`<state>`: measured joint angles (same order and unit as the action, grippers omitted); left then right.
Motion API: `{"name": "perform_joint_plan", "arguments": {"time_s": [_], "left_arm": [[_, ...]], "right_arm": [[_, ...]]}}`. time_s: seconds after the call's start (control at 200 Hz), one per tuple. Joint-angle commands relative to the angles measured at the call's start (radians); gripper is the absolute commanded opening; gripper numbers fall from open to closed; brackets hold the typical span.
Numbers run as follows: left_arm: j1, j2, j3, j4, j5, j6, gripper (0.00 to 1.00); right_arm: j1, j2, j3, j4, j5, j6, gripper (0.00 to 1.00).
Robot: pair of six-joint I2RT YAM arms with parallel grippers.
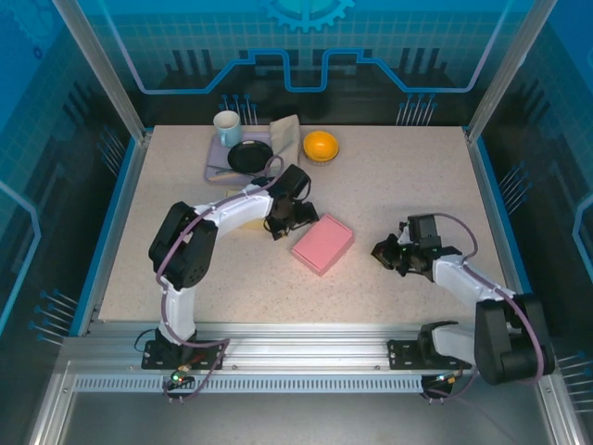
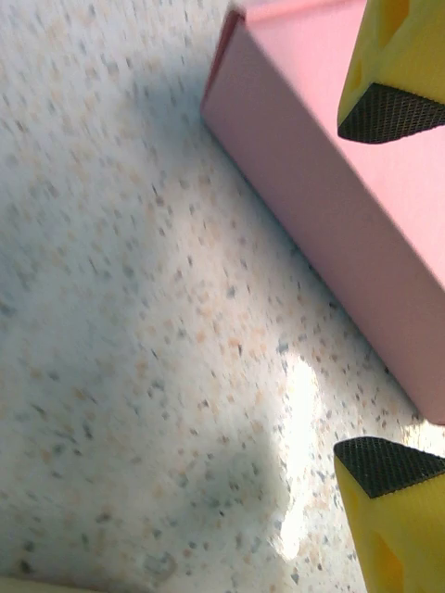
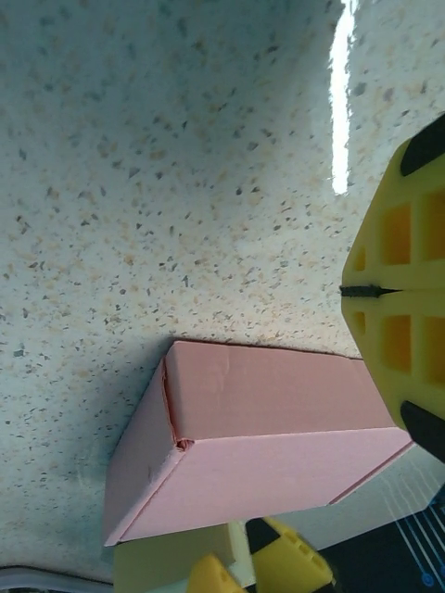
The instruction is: Fold the paper box
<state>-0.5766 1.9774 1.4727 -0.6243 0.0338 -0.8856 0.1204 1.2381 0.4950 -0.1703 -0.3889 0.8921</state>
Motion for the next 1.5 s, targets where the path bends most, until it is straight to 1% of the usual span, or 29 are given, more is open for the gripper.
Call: {"name": "perform_joint_plan", "arguments": {"time_s": [0.0, 0.18, 0.335, 0.545, 0.705, 0.87, 0.98, 1.07, 1.17, 1.246, 1.331, 1.376, 1.466, 1.496], "left_arm": [[0.003, 0.029, 0.065, 0.003, 0.030, 0.129, 0.87], [0.002, 0.111, 0.142, 0.083, 0.092, 0.210, 0.88], [0.000, 0.180, 0.199, 0.090, 0.122, 0.224, 0.88], [-0.038, 0.237, 0.250, 0.086, 0.145, 0.228, 0.87], [-0.068, 0.259, 0.263, 0.086, 0.163, 0.212, 0.87], [-0.100, 0.252, 0.240, 0.104, 0.186, 0.168, 0.87], [-0.120, 0.244, 0.201, 0.150, 0.222, 0.112, 0.86], [-0.137, 0.249, 0.177, 0.196, 0.255, 0.075, 0.86], [-0.138, 0.265, 0.207, 0.169, 0.238, 0.082, 0.86], [-0.120, 0.271, 0.258, 0.106, 0.194, 0.112, 0.86], [-0.088, 0.271, 0.321, 0.033, 0.135, 0.146, 0.87], [-0.065, 0.271, 0.344, 0.004, 0.112, 0.157, 0.87], [-0.018, 0.270, 0.381, -0.031, 0.092, 0.168, 0.88], [-0.005, 0.268, 0.388, -0.038, 0.088, 0.172, 0.88]], "right_arm": [[-0.011, 0.071, 0.035, 0.043, -0.084, -0.065, 0.00], [-0.001, 0.198, 0.061, 0.192, -0.084, -0.038, 0.00], [0.010, 0.287, 0.093, 0.251, -0.094, -0.027, 0.00], [0.047, 0.368, 0.134, 0.287, -0.096, -0.012, 0.00], [0.079, 0.408, 0.145, 0.336, -0.095, 0.026, 0.00], [0.118, 0.410, 0.111, 0.434, -0.072, 0.129, 0.00], [0.161, 0.408, 0.082, 0.567, -0.043, 0.234, 0.00], [0.205, 0.412, 0.086, 0.650, -0.019, 0.276, 0.00], [0.240, 0.375, 0.102, 0.598, 0.033, 0.284, 0.00], [0.244, 0.298, 0.080, 0.486, 0.100, 0.275, 0.00], [0.233, 0.207, 0.068, 0.310, 0.166, 0.194, 0.00], [0.222, 0.173, 0.068, 0.234, 0.185, 0.148, 0.03], [0.177, 0.128, 0.055, 0.138, 0.171, 0.069, 0.04], [0.164, 0.116, 0.057, 0.094, 0.170, 0.043, 0.06]]}}
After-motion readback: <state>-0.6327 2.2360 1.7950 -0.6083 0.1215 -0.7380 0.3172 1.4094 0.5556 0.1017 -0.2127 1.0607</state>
